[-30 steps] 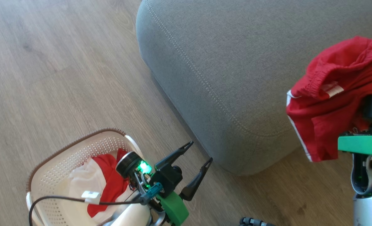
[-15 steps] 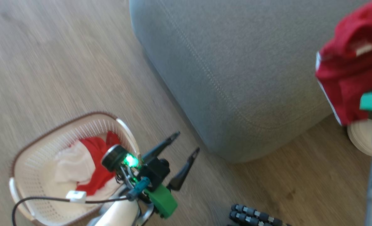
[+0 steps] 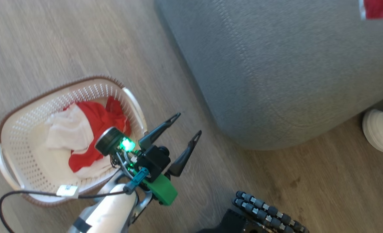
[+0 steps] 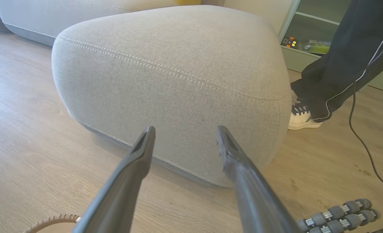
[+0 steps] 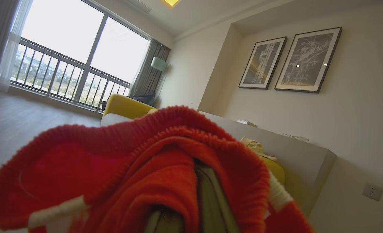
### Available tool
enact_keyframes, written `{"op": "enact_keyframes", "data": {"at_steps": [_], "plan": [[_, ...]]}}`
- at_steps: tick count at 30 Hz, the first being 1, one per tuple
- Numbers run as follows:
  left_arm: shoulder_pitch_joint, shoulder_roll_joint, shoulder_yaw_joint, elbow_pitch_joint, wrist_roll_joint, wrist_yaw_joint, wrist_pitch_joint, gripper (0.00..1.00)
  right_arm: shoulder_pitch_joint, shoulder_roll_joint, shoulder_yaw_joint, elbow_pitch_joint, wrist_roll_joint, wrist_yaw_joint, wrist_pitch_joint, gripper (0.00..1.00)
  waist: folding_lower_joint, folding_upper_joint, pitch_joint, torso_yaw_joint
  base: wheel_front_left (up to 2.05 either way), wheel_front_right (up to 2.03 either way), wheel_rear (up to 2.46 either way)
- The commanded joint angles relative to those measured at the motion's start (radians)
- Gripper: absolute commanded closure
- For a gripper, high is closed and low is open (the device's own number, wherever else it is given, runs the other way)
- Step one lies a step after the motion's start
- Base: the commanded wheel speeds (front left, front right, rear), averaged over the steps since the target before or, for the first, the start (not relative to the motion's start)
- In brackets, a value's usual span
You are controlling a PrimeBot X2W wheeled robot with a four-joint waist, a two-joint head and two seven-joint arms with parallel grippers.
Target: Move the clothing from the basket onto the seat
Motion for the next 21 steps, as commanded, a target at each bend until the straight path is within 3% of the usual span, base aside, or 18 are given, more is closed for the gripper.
{"op": "enact_keyframes", "data": {"at_steps": [1, 13, 16, 21], "plan": [[-0.027, 0.007, 0.021, -0.036, 0.009, 0.001, -0.005, 0.00, -0.048, -0.031, 0.006, 0.000, 0.009, 0.000, -0.006, 1.00, -0.0001, 0.0000, 0.043, 0.032, 0.00, 0.00, 0.00], [-0.061, 0.031, 0.008, -0.038, 0.018, 0.010, -0.005, 0.00, -0.300, -0.180, -0.006, 0.393, -0.033, 0.000, -0.006, 1.00, -0.0001, 0.0000, 0.153, 0.100, 0.00, 0.00, 0.00], [-0.059, 0.025, 0.019, -0.049, 0.010, 0.030, -0.005, 0.00, -0.321, -0.214, -0.004, 0.492, -0.105, 0.000, -0.006, 1.00, -0.0001, 0.0000, 0.165, 0.115, 0.00, 0.00, 0.00], [-0.056, 0.010, 0.009, -0.067, 0.006, 0.038, -0.005, 0.00, -0.362, -0.222, -0.048, 0.729, -0.134, 0.000, -0.006, 1.00, -0.0001, 0.0000, 0.169, 0.157, 0.00, 0.00, 0.00]]}}
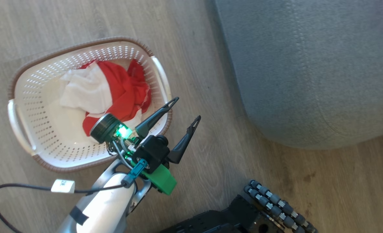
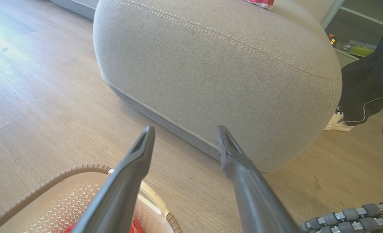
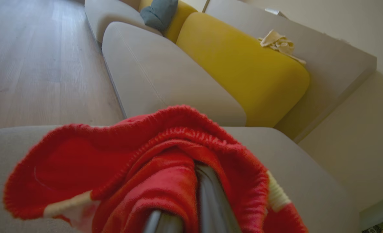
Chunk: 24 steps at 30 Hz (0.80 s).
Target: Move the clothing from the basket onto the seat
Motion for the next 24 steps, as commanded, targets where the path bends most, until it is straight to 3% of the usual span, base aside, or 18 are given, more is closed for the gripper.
{"op": "enact_keyframes", "data": {"at_steps": [1, 3, 13, 22, 24], "plan": [[0.008, -0.012, 0.021, -0.038, -0.001, 0.008, -0.005, 0.00, -0.040, -0.032, -0.002, 0.039, -0.013, 0.000, -0.005, 1.00, -0.0001, -0.0001, 0.003, 0.021, 0.00, 0.00, 0.00], [0.009, -0.012, 0.025, -0.040, -0.001, 0.015, -0.005, 0.00, -0.065, -0.038, 0.016, 0.106, -0.030, 0.000, -0.003, 1.00, -0.0001, -0.0001, 0.011, 0.032, 0.00, 0.00, 0.00], [0.004, -0.013, 0.026, -0.050, 0.000, 0.029, -0.005, 0.00, -0.120, -0.073, -0.003, 0.219, -0.094, 0.000, -0.006, 1.00, -0.0001, -0.0001, 0.044, 0.071, 0.00, 0.00, 0.00], [-0.005, -0.014, 0.029, -0.046, -0.005, 0.034, -0.005, 0.00, -0.110, -0.091, -0.115, 0.283, -0.142, 0.000, 0.034, 1.00, -0.0001, -0.0001, 0.050, 0.074, 0.00, 0.00, 0.00], [-0.003, -0.016, 0.031, -0.043, -0.009, 0.034, -0.005, 0.00, -0.106, -0.082, -0.120, 0.293, -0.153, 0.000, 0.055, 0.44, -0.0001, -0.0001, 0.049, 0.070, 0.00, 0.00, 0.00]]}}
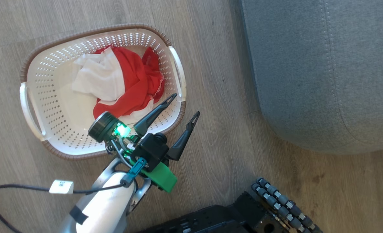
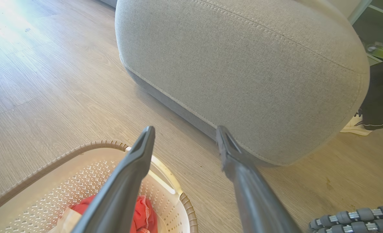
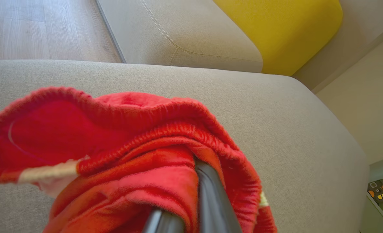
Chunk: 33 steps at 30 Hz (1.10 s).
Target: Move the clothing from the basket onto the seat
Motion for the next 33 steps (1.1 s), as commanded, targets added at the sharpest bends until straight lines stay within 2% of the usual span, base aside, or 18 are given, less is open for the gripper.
{"op": "enact_keyframes", "data": {"at_steps": [1, 2, 6, 10, 18, 29, 33], "plan": [[-0.001, -0.008, 0.024, -0.026, -0.006, 0.003, -0.005, 0.00, 0.009, -0.024, -0.006, -0.024, -0.010, 0.000, 0.003, 0.05, 0.0000, -0.0001, -0.002, -0.002, 0.00, 0.00, 0.00], [0.000, -0.008, 0.024, -0.024, -0.006, 0.003, -0.005, 0.00, 0.013, -0.020, -0.007, -0.021, -0.015, 0.000, 0.007, 0.00, 0.0000, -0.0001, -0.006, -0.004, 0.00, 0.00, 0.00], [0.007, -0.005, 0.023, -0.019, -0.006, 0.001, -0.005, 0.00, 0.026, -0.012, -0.027, -0.014, -0.023, 0.000, 0.018, 0.00, 0.0000, -0.0001, -0.024, -0.012, 0.00, 0.00, 0.00], [0.009, -0.003, 0.025, -0.013, -0.009, -0.003, -0.005, 0.00, 0.046, 0.003, -0.039, -0.004, -0.024, 0.000, 0.088, 0.00, 0.0000, -0.0001, -0.049, -0.016, 0.00, 0.00, 0.00], [0.034, -0.032, 0.016, 0.002, -0.021, -0.013, -0.005, 0.00, 0.088, -0.002, -0.010, 0.003, -0.046, 0.000, 0.173, 0.00, 0.0000, -0.0001, -0.155, -0.011, 0.00, 0.00, 0.00], [0.081, -0.086, 0.013, 0.025, -0.044, -0.028, -0.005, 0.00, 0.090, -0.021, 0.047, 0.004, -0.046, 0.000, 0.189, 0.00, 0.0000, -0.0001, -0.316, 0.003, 0.00, 0.00, 0.00], [0.111, -0.106, 0.027, 0.030, -0.052, -0.033, -0.005, 0.00, 0.069, -0.003, 0.104, 0.005, -0.016, 0.000, 0.123, 0.00, 0.0000, -0.0001, -0.398, 0.014, 0.00, 0.00, 0.00]]}}
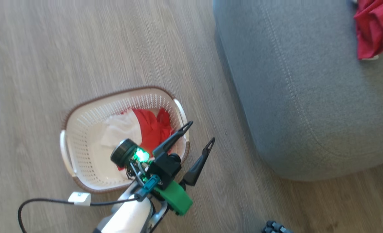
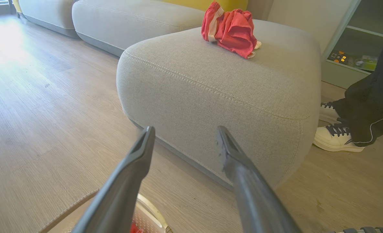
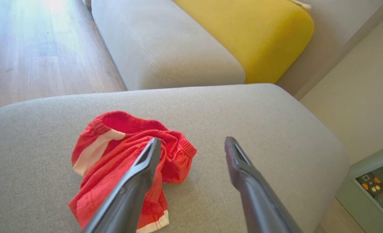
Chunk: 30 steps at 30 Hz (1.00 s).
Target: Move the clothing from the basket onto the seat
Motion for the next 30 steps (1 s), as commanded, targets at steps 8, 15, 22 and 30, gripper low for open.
{"op": "enact_keyframes", "data": {"at_steps": [8, 15, 22, 30], "plan": [[0.055, -0.024, 0.079, -0.017, -0.008, 0.002, -0.005, 0.00, 0.029, 0.086, 0.134, -0.028, 0.138, 0.000, -0.160, 0.00, 0.0000, -0.0001, -0.168, 0.047, 0.00, 0.00, 0.00], [0.102, -0.029, 0.129, -0.013, -0.020, 0.002, -0.005, 0.00, 0.156, 0.138, 0.291, -0.171, 0.344, 0.000, -0.193, 0.00, 0.0000, -0.0001, -0.257, 0.077, 0.00, 0.00, 0.00], [0.156, -0.035, 0.234, -0.002, -0.127, 0.031, -0.005, 0.00, 0.428, 0.118, 0.460, -0.549, 0.618, 0.000, -0.194, 0.00, 0.0000, -0.0001, -0.350, 0.125, 0.00, 0.00, 0.00], [0.162, -0.035, 0.297, 0.011, -0.166, 0.067, -0.005, 0.00, 0.624, 0.102, 0.563, -0.812, 0.688, 0.000, -0.194, 0.00, 0.0000, -0.0001, -0.376, 0.179, 0.00, 0.00, 0.00]]}}
